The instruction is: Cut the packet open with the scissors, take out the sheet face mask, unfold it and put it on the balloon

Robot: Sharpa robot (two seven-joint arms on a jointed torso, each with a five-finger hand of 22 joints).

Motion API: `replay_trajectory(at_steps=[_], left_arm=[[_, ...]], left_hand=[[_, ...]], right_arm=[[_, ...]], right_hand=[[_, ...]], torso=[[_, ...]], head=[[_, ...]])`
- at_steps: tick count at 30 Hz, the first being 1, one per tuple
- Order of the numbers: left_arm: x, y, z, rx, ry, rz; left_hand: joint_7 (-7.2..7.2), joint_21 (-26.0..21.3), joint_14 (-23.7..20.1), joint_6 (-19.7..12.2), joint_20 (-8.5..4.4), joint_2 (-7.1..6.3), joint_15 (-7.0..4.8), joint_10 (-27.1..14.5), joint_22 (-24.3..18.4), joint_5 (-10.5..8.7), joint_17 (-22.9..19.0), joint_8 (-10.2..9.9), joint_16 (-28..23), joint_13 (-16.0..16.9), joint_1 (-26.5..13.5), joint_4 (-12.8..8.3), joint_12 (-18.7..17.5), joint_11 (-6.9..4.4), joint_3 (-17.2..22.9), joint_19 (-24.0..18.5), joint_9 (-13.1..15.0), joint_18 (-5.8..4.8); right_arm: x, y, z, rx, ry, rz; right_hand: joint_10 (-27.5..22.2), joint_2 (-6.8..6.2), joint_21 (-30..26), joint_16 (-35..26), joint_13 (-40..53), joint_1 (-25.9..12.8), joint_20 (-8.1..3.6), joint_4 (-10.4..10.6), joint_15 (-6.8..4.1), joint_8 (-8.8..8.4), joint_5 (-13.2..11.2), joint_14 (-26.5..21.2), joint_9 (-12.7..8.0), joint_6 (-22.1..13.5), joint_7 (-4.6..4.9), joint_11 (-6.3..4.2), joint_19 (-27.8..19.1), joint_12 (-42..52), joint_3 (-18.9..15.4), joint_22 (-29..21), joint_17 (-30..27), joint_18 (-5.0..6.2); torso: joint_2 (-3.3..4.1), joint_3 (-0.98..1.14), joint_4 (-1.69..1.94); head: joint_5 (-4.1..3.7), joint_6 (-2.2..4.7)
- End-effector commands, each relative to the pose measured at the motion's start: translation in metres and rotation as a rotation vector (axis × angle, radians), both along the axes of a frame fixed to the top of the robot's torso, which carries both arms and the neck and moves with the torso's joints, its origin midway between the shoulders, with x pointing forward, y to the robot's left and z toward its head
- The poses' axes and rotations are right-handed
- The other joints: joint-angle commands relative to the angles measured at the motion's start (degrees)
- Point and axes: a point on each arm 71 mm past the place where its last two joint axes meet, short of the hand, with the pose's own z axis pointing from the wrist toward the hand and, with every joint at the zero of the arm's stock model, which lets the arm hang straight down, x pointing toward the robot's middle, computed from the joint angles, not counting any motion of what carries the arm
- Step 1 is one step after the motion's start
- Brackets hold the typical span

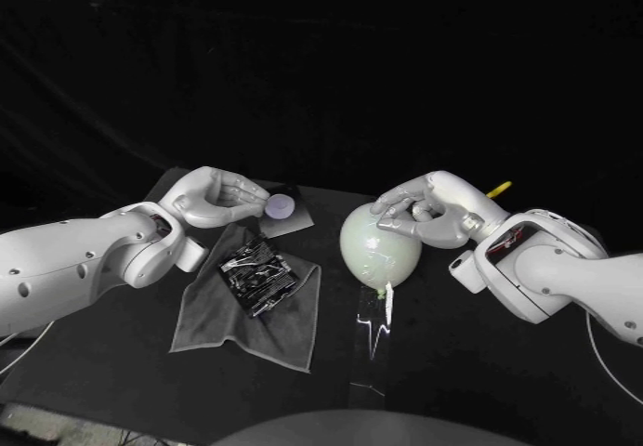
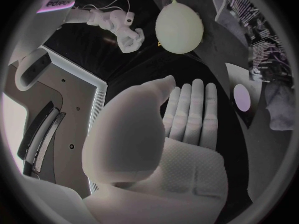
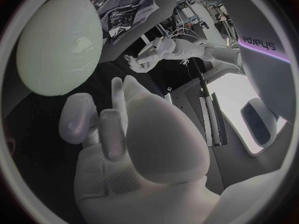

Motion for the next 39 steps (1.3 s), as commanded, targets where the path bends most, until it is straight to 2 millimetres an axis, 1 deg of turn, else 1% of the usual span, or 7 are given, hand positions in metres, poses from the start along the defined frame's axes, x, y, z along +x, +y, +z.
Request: replay_trajectory(at_steps=[1,9,13,19,24,29,39], left_arm=[[-0.010,-0.004,-0.011,0.118,-0.016,-0.087],[-0.025,-0.004,-0.033,0.298,-0.054,-0.179],[-0.029,-0.005,-0.039,0.391,-0.092,-0.220],[-0.035,-0.009,-0.047,0.521,-0.152,-0.278],[-0.038,-0.010,-0.053,0.620,-0.181,-0.312],[-0.041,-0.009,-0.062,0.714,-0.181,-0.343],[-0.047,-0.007,-0.077,0.837,-0.205,-0.378]], left_hand=[[0.18,-0.4,-1.1,-0.6,0.23,-0.29,0.45,-0.6,-0.2,0.02,-0.4,-0.5,-1.4,-0.1,-0.3,-0.2,-0.6,0.39,0.5,-0.8,-0.1,0.07],[0.14,-5.9,-6.7,-2.2,2.05,-1.01,2.56,-4.5,-3.2,-0.12,-2.5,-1.8,-8.4,-0.1,-1.1,-1.8,-1.0,1.46,-0.5,-7.6,-0.5,-1.50],[-0.70,-10.6,-9.4,-2.6,2.17,-0.33,3.82,-6.8,-5.8,-0.16,-4.0,-2.5,-12.1,-0.1,-1.0,-2.7,-1.0,2.41,-3.9,-13.6,-0.5,-3.89],[-1.38,-17.1,-16.0,-3.3,2.33,1.67,3.68,-11.4,-8.9,0.01,-6.6,-3.8,-17.2,-0.2,0.6,-2.8,-0.5,1.23,-13.0,-24.5,-0.7,-6.28],[-1.90,-18.5,-21.3,-3.4,2.35,3.91,2.92,-13.3,-9.5,-0.22,-8.3,-5.0,-20.4,-0.1,4.6,0.0,-1.0,0.36,-24.1,-26.4,-0.7,-6.41],[-2.94,-19.9,-27.2,-5.6,2.27,1.78,1.85,-21.9,-9.8,-0.25,-9.7,-6.8,-22.8,-0.5,10.3,8.9,-1.4,-1.31,-33.5,-28.9,-1.1,-6.30],[-4.61,-20.8,-34.4,-13.4,1.62,-1.72,-0.09,-33.9,-9.8,0.01,-11.1,-9.9,-24.0,-1.1,10.6,9.3,-2.0,-3.37,-41.9,-30.5,-2.2,-5.50]], right_arm=[[-0.006,0.014,-0.008,-0.097,-0.049,0.063],[-0.020,0.044,-0.030,-0.122,-0.030,0.131],[-0.026,0.057,-0.038,-0.126,-0.014,0.160],[-0.034,0.069,-0.050,-0.133,0.010,0.188],[-0.039,0.073,-0.057,-0.145,0.019,0.195],[-0.041,0.075,-0.061,-0.161,0.023,0.193],[-0.042,0.076,-0.067,-0.184,0.035,0.183]], right_hand=[[0.0,-0.59,0.3,-0.2,-0.3,-0.5,0.50,0.3,0.56,-0.40,-0.4,1.3,-0.2,-0.2,0.45,0.36,0.1,-0.7,0.6,9.0,-0.1,-1.06],[-0.2,-1.20,0.0,-0.3,-0.8,-0.9,0.75,0.5,0.87,-0.88,-0.4,1.3,-0.6,-0.8,0.82,0.75,-0.1,-2.0,1.5,8.9,-0.1,-1.00],[-0.4,-1.42,-0.2,-0.3,-1.0,-1.1,0.89,0.6,1.04,-1.11,-0.4,1.3,-0.8,-1.1,1.02,0.96,-0.2,-2.7,2.1,8.8,-0.1,-0.96],[-0.6,-1.65,-0.4,-0.3,-1.2,-1.3,1.02,0.6,1.18,-1.32,-0.4,1.3,-0.9,-1.3,1.19,1.12,-0.3,-3.1,2.6,8.7,-0.2,-0.92],[-0.8,-1.98,-0.6,-0.4,-1.4,-1.7,1.18,0.6,1.36,-1.58,-0.5,1.2,-1.1,-1.7,1.41,1.35,-0.4,-3.7,3.0,8.7,-0.3,-0.86],[-1.1,-2.35,-1.0,-0.4,-1.4,-2.2,1.33,0.7,1.54,-1.78,-0.5,1.2,-1.2,-2.0,1.61,1.55,-0.6,-4.2,3.3,8.5,-0.3,-0.80],[-1.3,-2.60,-1.5,-0.5,-1.5,-2.6,1.46,0.7,1.68,-1.94,-0.5,1.2,-1.3,-2.3,1.76,1.71,-0.8,-4.5,3.6,8.4,-0.5,-0.70]], torso=[[-0.57,-0.14,0.33],[-0.96,-0.32,0.54],[-1.05,-0.33,0.51],[-0.93,-0.22,0.46],[-0.94,-0.18,0.41],[-0.98,-0.18,0.46],[-0.94,-0.20,0.58]], head=[[2.40,-1.53],[5.36,-3.07],[6.49,-3.29],[7.53,-3.37],[7.76,-3.26],[7.61,-3.26],[7.42,-3.29]])
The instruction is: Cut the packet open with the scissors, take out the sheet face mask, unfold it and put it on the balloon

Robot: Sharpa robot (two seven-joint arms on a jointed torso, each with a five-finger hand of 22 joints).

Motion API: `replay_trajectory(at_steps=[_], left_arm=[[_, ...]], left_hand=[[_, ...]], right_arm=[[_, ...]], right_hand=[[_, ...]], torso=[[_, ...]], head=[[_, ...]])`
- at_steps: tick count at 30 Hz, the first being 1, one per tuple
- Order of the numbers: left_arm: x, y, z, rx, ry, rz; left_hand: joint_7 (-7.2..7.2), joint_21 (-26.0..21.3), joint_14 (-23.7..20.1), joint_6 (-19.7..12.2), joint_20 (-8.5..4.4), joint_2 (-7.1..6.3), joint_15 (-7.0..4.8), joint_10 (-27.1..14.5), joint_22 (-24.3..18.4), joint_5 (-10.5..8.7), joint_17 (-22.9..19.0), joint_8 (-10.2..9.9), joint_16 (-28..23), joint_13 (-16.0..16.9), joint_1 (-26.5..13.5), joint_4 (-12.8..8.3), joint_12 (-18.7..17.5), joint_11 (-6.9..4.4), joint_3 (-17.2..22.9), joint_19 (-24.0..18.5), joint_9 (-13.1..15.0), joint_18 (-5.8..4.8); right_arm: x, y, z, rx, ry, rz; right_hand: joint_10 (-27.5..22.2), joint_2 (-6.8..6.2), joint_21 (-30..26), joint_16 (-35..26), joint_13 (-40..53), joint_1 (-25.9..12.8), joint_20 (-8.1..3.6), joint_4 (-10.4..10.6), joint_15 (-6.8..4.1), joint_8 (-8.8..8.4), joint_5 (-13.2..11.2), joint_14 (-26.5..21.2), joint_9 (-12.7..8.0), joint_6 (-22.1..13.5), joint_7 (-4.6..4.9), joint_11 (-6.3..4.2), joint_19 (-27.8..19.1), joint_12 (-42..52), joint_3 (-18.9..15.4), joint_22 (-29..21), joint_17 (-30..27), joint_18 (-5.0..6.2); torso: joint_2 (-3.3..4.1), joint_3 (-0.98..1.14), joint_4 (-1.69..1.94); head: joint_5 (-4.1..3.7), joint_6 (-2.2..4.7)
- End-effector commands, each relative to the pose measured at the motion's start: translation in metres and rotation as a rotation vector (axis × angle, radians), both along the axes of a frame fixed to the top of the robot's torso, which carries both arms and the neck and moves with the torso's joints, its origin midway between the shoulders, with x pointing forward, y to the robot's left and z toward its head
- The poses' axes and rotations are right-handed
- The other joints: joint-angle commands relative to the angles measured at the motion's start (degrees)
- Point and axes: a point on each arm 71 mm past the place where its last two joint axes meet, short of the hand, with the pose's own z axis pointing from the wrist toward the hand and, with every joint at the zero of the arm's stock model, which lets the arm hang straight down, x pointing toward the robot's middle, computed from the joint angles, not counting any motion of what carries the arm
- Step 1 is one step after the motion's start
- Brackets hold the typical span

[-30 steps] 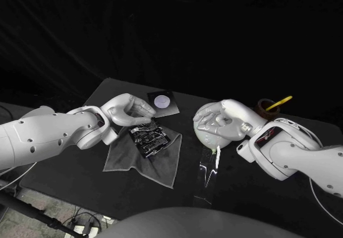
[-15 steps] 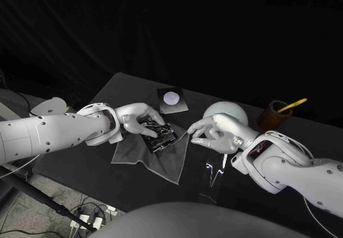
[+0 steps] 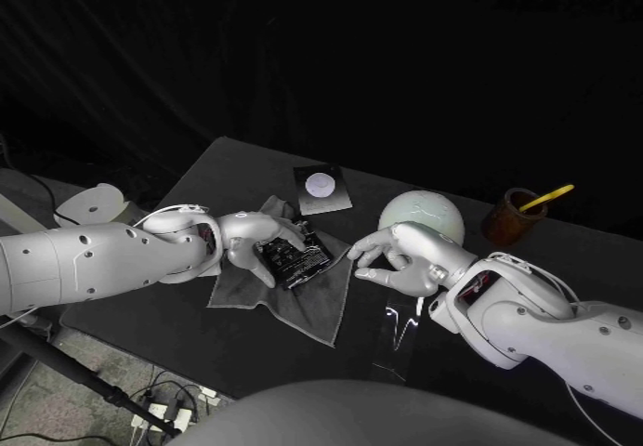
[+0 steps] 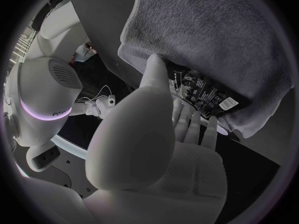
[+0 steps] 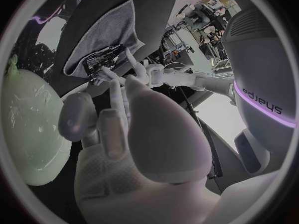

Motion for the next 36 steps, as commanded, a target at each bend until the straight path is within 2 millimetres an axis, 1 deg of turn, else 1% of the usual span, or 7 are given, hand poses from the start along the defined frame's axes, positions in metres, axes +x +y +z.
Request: replay_trajectory(at_steps=[1,11,21,25,27,30,36], left_arm=[[0.000,0.001,-0.004,0.084,-0.055,-0.019],[0.002,0.005,-0.007,0.126,-0.071,-0.014],[0.004,0.001,-0.010,0.153,-0.086,-0.014],[0.004,-0.002,-0.012,0.157,-0.088,-0.011],[0.004,-0.002,-0.013,0.160,-0.086,-0.008],[0.004,-0.003,-0.013,0.162,-0.086,-0.004],[0.004,-0.005,-0.013,0.163,-0.085,-0.001]], left_hand=[[-0.42,-0.4,-1.2,-1.7,-0.32,-0.94,-0.11,-2.1,0.1,0.12,-0.2,-0.8,-0.2,-0.1,-0.2,0.1,-0.3,-0.56,-0.8,-0.3,-0.2,0.45],[-0.42,-0.5,-1.2,-2.0,-0.86,-0.99,-0.30,-2.8,0.1,0.14,-0.2,-1.0,-0.1,-0.1,-0.2,0.0,-0.2,-0.53,-0.1,-0.5,-0.2,0.92],[0.84,-0.2,0.6,0.1,-1.20,-0.27,-0.20,-0.1,0.3,0.10,0.2,-0.3,0.4,0.2,0.1,-0.1,0.2,0.82,4.0,0.2,0.3,1.80],[1.34,0.4,3.2,3.1,-0.96,0.51,0.33,3.2,0.5,0.07,0.8,0.7,1.1,0.4,-0.5,-0.1,0.6,1.42,5.2,1.4,0.9,2.36],[2.01,1.1,7.7,7.1,-0.26,1.95,1.35,9.3,0.8,0.00,1.7,2.2,2.3,1.0,-1.4,-0.1,1.7,2.32,6.8,3.0,1.7,2.72],[2.58,1.8,13.2,9.1,-0.01,3.65,2.07,17.0,1.1,-0.07,2.8,3.1,3.7,1.4,-2.4,-0.3,2.9,3.06,8.9,4.4,2.2,3.48],[2.58,2.4,19.0,10.9,0.12,4.75,2.18,19.9,1.2,-0.13,3.8,3.7,5.1,1.1,-2.6,-0.4,2.6,3.17,10.9,5.7,2.6,4.41]], right_arm=[[-0.001,0.001,-0.002,-0.035,-0.008,0.005],[0.000,-0.001,-0.004,-0.045,-0.003,-0.005],[0.000,-0.002,-0.005,-0.048,0.007,-0.009],[0.000,-0.003,-0.005,-0.049,0.011,-0.010],[-0.001,-0.003,-0.006,-0.050,0.013,-0.010],[-0.001,-0.003,-0.006,-0.050,0.017,-0.010],[-0.002,-0.003,-0.009,-0.050,0.027,-0.011]], right_hand=[[0.0,-0.30,-0.2,0.0,-0.1,-0.3,0.41,-0.1,0.45,-0.33,-0.3,1.1,-0.1,-0.4,0.05,0.36,-0.2,-0.2,0.4,8.4,0.0,-0.69],[0.0,-0.33,-0.2,0.0,-0.1,-0.3,0.43,-0.1,0.47,-0.36,-0.3,1.1,-0.1,-0.4,0.08,0.39,-0.1,-0.3,0.5,8.4,0.0,-0.70],[-0.1,-0.34,-0.4,-0.1,-0.1,-0.5,0.48,0.0,0.52,-0.39,-0.3,1.1,-0.1,-0.5,0.14,0.45,-0.3,-0.4,0.6,8.3,-0.1,-0.65],[0.0,-0.25,-0.4,-0.1,0.0,-0.6,0.51,0.0,0.55,-0.38,-0.3,1.1,-0.1,-0.5,0.14,0.45,-0.3,-0.4,0.7,8.3,-0.1,-0.65],[0.0,-0.25,-0.4,-0.1,0.0,-0.6,0.51,0.0,0.55,-0.38,-0.3,1.1,-0.1,-0.5,0.14,0.45,-0.3,-0.4,0.7,8.3,-0.1,-0.65],[0.1,-0.16,-0.4,-0.1,0.0,-0.7,0.54,0.0,0.55,-0.34,-0.3,1.1,-0.1,-0.4,0.11,0.43,-0.3,-0.4,0.8,8.3,-0.1,-0.64],[0.2,-0.13,-0.6,-0.1,0.0,-0.7,0.55,-0.1,0.55,-0.32,-0.3,1.1,-0.1,-0.4,0.10,0.41,-0.3,-0.4,0.9,8.3,-0.1,-0.61]], torso=[[0.01,0.02,0.07],[0.02,0.05,0.01],[0.01,0.07,-0.03],[-0.01,0.08,-0.09],[0.01,0.09,-0.08],[0.03,0.11,-0.02],[-0.03,0.09,-0.01]], head=[[0.13,-0.10],[0.33,-0.30],[0.32,-0.30],[0.43,-0.30],[0.50,-0.30],[0.59,-0.30],[0.66,-0.30]])
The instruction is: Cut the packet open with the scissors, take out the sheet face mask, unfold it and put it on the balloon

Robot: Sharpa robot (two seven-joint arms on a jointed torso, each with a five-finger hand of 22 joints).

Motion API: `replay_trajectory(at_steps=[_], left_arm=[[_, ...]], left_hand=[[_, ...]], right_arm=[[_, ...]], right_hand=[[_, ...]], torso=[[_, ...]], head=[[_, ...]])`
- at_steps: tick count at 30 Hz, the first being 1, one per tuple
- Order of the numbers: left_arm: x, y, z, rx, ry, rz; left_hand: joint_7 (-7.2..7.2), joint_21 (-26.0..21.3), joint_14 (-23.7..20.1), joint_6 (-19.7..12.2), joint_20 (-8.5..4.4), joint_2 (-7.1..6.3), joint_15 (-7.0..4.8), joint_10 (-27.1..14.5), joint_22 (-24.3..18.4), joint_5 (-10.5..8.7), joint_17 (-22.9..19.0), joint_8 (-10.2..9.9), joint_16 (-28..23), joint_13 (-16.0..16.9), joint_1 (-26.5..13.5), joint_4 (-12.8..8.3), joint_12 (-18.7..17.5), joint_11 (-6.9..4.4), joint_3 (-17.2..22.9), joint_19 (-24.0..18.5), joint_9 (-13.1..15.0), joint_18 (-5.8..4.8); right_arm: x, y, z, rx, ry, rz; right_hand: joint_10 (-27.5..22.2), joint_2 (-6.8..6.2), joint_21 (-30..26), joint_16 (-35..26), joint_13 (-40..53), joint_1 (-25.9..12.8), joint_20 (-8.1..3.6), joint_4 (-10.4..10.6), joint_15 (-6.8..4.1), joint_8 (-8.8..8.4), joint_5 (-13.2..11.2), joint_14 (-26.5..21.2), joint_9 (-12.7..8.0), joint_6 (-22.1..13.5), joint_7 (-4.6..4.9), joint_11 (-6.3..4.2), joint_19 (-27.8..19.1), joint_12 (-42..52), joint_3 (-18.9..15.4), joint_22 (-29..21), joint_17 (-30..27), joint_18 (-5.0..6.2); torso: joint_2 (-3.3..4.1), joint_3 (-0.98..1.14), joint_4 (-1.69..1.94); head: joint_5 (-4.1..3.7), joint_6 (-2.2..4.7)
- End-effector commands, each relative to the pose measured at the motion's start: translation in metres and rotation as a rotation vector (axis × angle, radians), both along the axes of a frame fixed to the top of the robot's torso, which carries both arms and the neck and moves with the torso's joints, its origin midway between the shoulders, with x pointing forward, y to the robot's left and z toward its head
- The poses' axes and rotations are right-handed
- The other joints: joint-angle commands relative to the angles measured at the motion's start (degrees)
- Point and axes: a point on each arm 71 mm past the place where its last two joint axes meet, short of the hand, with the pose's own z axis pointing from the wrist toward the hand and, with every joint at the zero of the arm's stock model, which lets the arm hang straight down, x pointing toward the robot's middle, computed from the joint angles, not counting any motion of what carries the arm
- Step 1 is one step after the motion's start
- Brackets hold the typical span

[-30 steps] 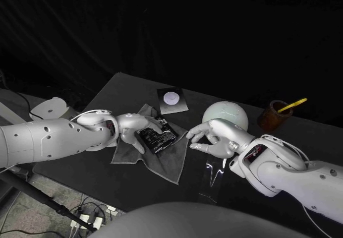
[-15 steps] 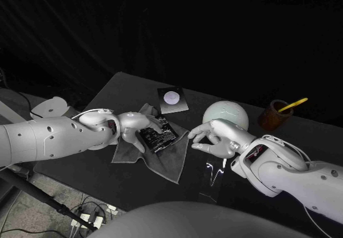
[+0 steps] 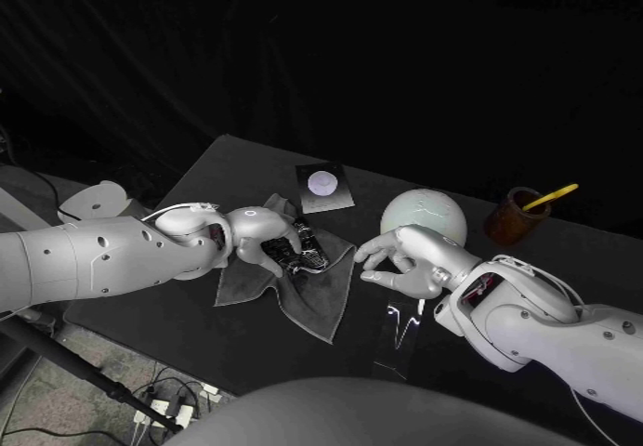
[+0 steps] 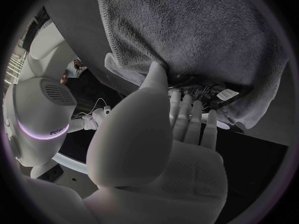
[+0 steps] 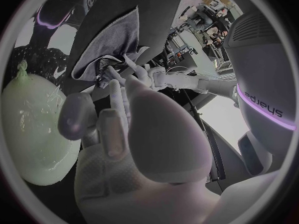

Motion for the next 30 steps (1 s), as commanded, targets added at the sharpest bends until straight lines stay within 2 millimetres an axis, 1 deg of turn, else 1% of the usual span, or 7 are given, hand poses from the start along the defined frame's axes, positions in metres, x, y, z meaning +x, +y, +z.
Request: replay_trajectory(at_steps=[1,3,7,10,14,22,30], left_arm=[[-0.0036,0.0035,-0.0098,0.054,0.026,0.024],[-0.0037,0.0034,-0.0100,0.056,0.026,0.024],[-0.0037,0.0038,-0.0103,0.060,0.027,0.024],[-0.0039,0.0046,-0.0104,0.063,0.029,0.024],[-0.0045,0.0053,-0.0107,0.061,0.039,0.023],[-0.0069,0.0024,-0.0107,0.012,0.092,0.015],[-0.0090,-0.0014,-0.0111,-0.082,0.203,0.040]], left_hand=[[-0.15,0.4,2.1,1.0,0.05,0.28,0.01,1.1,0.1,-0.20,0.4,0.4,0.6,0.0,-0.5,-0.1,-0.4,-0.06,1.2,0.8,0.2,1.29],[-0.18,0.4,2.6,1.1,0.06,0.39,-0.01,1.5,0.1,-0.20,0.5,0.4,0.7,-0.1,-0.3,-0.1,-0.5,-0.08,1.6,0.8,0.2,1.41],[-0.40,0.5,5.2,2.0,0.06,0.79,-0.10,2.9,0.1,-0.22,1.0,0.6,1.3,-0.1,0.5,-0.2,-0.6,-0.19,3.1,1.1,0.4,1.93],[-0.55,0.5,5.6,2.2,0.07,0.94,-0.22,3.3,0.0,-0.22,1.0,0.6,1.4,-0.1,0.7,-0.3,-0.8,-0.31,3.7,1.2,0.4,2.15],[-0.58,0.5,5.6,2.3,0.11,0.94,-0.34,3.4,0.0,-0.23,1.0,0.6,1.3,-0.1,0.7,-0.2,-0.9,-0.38,3.8,1.0,0.4,2.18],[-0.56,0.3,5.0,2.4,0.20,0.29,-0.41,3.7,-0.1,-0.24,0.8,0.4,0.9,-0.2,-1.1,-0.1,-1.5,-0.38,3.4,0.6,0.4,2.09],[-0.05,0.3,6.1,2.9,0.29,0.62,0.51,4.4,-0.2,-0.26,0.8,0.2,0.9,-0.2,-3.1,0.0,-2.0,0.43,1.6,0.7,0.4,1.89]], right_arm=[[-0.0013,0.0008,-0.0018,-0.010,0.010,0.011],[-0.0015,0.0007,-0.0022,-0.010,0.012,0.010],[-0.0017,0.0005,-0.0028,-0.010,0.016,0.010],[-0.0018,0.0002,-0.0031,-0.010,0.018,0.009],[-0.0017,-0.0002,-0.0035,-0.012,0.021,0.009],[0.0005,0.0000,-0.0046,-0.011,0.022,0.003],[0.0059,0.0034,-0.0074,-0.011,0.026,-0.007]], right_hand=[[0.2,-0.03,-0.2,0.1,0.0,-0.6,0.35,-0.1,0.56,-0.32,-0.3,1.1,-0.1,-0.1,0.04,0.39,-0.1,-0.2,0.3,8.3,0.1,-0.60],[0.2,-0.03,-0.2,0.1,0.0,-0.6,0.35,-0.1,0.56,-0.32,-0.3,1.1,-0.1,-0.1,0.04,0.39,-0.1,-0.2,0.3,8.3,0.1,-0.60],[0.2,-0.03,-0.2,0.1,0.0,-0.6,0.35,-0.1,0.56,-0.32,-0.3,1.1,-0.1,-0.1,0.04,0.39,-0.1,-0.2,0.3,8.3,0.1,-0.60],[0.3,0.04,-0.2,0.1,0.0,-0.7,0.37,-0.1,0.55,-0.28,-0.3,1.1,-0.1,0.0,0.01,0.37,-0.2,-0.2,0.5,8.3,-0.1,-0.59],[0.3,0.05,-0.5,0.1,0.0,-0.7,0.37,-0.1,0.55,-0.26,-0.3,1.0,-0.1,0.0,0.01,0.36,-0.3,-0.2,0.5,8.2,-0.2,-0.54],[0.3,-0.01,-1.1,0.0,0.0,-1.1,0.40,0.0,0.56,-0.27,-0.3,1.0,-0.1,0.0,0.04,0.40,-0.6,-0.3,0.6,8.0,-0.4,-0.40],[0.5,0.29,-1.1,-0.1,0.1,-1.4,0.43,0.1,0.55,-0.20,-0.2,0.9,-0.1,0.1,0.00,0.36,-0.6,-0.3,1.0,8.0,-0.4,-0.39]], torso=[[-0.04,0.00,0.02],[-0.05,-0.02,0.02],[-0.06,0.00,0.01],[-0.05,0.00,0.03],[-0.01,-0.02,0.03],[-0.01,-0.04,0.06],[-0.04,-0.04,0.05]], head=[[0.06,0.01],[0.02,0.01],[0.01,0.01],[-0.04,0.01],[-0.24,0.01],[-0.55,0.01],[-0.90,0.01]])
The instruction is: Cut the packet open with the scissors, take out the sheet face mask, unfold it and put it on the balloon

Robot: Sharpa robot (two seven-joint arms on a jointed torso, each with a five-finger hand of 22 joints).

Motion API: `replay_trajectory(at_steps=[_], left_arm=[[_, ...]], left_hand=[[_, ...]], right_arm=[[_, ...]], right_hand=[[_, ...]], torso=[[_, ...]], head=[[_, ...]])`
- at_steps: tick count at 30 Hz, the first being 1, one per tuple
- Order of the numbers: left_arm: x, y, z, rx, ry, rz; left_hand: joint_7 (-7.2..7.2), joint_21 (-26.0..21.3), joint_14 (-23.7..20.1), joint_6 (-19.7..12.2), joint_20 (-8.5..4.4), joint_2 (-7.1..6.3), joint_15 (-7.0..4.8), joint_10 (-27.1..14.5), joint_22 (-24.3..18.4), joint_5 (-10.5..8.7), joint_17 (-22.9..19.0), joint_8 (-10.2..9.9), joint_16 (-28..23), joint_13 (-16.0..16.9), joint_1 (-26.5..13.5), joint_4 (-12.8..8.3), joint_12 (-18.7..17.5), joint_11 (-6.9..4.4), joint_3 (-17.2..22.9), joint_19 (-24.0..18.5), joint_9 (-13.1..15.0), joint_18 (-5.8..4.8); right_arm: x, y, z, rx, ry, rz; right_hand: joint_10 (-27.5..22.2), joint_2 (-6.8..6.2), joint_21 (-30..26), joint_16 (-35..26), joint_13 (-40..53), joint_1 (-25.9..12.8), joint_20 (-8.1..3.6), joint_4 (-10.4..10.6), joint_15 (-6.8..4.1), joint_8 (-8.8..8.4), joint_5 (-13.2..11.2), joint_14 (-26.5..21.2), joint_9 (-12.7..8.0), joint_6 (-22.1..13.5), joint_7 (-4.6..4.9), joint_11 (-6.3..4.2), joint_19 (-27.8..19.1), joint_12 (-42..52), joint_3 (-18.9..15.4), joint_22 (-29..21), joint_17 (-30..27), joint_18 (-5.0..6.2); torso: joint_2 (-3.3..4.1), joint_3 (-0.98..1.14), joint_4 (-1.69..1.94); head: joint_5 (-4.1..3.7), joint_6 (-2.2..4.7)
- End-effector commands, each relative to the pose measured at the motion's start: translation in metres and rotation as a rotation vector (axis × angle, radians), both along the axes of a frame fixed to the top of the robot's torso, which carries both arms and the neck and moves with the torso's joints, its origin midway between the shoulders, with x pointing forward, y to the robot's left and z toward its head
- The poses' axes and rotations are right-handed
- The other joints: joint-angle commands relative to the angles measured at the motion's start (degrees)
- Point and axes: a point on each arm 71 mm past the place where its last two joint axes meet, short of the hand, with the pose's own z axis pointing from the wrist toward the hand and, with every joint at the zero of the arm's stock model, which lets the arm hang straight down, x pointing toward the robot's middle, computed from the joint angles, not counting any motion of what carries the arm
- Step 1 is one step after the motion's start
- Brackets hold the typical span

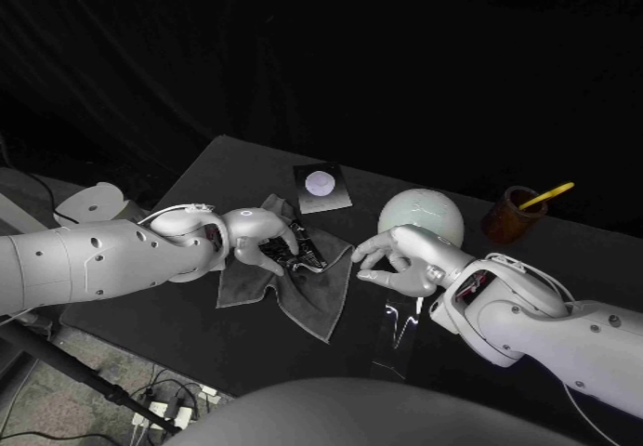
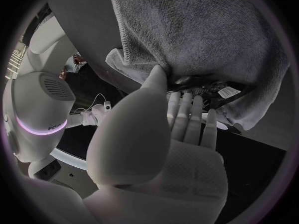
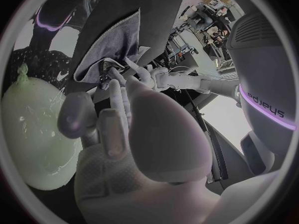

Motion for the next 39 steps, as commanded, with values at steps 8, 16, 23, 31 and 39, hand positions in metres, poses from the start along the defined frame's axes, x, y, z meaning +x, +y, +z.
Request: replay_trajectory(at_steps=[8,16,23,31,39], left_arm=[[-0.007,-0.001,-0.010,-0.119,0.237,0.049],[-0.007,0.001,-0.010,-0.142,0.277,0.071],[-0.006,0.001,-0.011,-0.142,0.296,0.077],[-0.005,0.002,-0.012,-0.139,0.299,0.086],[-0.003,0.001,-0.010,-0.141,0.250,0.097]], left_hand=[[0.60,0.1,1.3,1.8,0.10,1.82,1.46,1.8,-0.1,-0.27,0.8,0.2,-0.3,0.1,-0.9,-0.2,-0.1,1.43,-1.2,0.3,0.3,0.38],[0.24,0.2,2.3,3.2,0.11,3.72,1.87,3.0,-0.1,-0.29,0.9,0.5,0.0,0.1,0.2,-0.4,-0.1,1.65,-0.2,0.7,0.4,0.68],[0.25,0.2,2.6,3.5,0.10,4.30,1.83,3.3,-0.1,-0.28,0.9,0.5,0.0,0.0,0.7,-0.5,-0.2,1.58,0.2,0.7,0.4,0.76],[0.51,0.9,3.8,5.0,0.15,7.57,1.28,4.6,0.1,-0.26,1.0,0.6,0.2,0.0,3.4,-0.7,-0.2,0.96,3.2,2.3,0.4,0.87],[0.39,4.5,7.2,7.9,0.21,9.56,-0.18,8.2,1.4,-0.19,1.5,1.9,1.3,0.0,6.3,-0.6,0.2,-0.30,8.9,10.8,1.0,0.13]], right_arm=[[0.006,0.009,-0.004,-0.012,0.009,-0.002],[0.010,0.016,-0.007,-0.036,0.003,-0.012],[0.011,0.027,-0.009,-0.066,-0.005,-0.013],[0.013,0.041,-0.012,-0.105,-0.013,-0.010],[0.010,0.050,-0.016,-0.117,-0.010,-0.011]], right_hand=[[0.6,0.51,-0.4,0.1,0.1,-1.1,0.02,0.1,0.49,-0.11,-0.3,0.9,-0.1,0.2,0.03,-0.01,-0.2,-0.4,1.0,8.0,0.0,-0.35],[3.1,0.87,-0.4,0.1,0.8,-1.9,-0.34,-0.4,-0.10,0.34,-0.4,1.0,0.0,0.9,-0.57,-0.79,-0.3,0.8,2.3,8.0,0.2,-0.29],[6.6,0.79,0.0,-0.1,3.3,-3.0,-1.34,-1.3,-1.26,0.90,-0.4,1.1,0.2,2.0,-1.61,-2.10,-0.1,4.4,3.4,8.1,0.4,-0.36],[7.3,1.60,0.8,0.0,9.4,-3.6,-2.59,-3.5,-2.50,2.33,-0.7,1.4,0.8,4.2,-2.96,-3.47,0.3,11.4,6.4,8.3,1.3,-0.54],[3.1,1.27,1.1,-0.2,17.7,-6.5,-2.88,-5.8,-2.65,2.94,-0.7,1.5,1.3,3.9,-3.07,-3.71,0.5,19.3,10.0,8.3,1.5,-0.63]], torso=[[-0.07,0.03,-0.03],[0.02,0.02,-0.05],[0.04,0.04,-0.04],[0.04,0.00,-0.04],[0.01,0.04,0.00]], head=[[-0.34,0.01],[-0.70,0.01],[-1.07,0.01],[-1.27,0.01],[-1.28,0.01]])
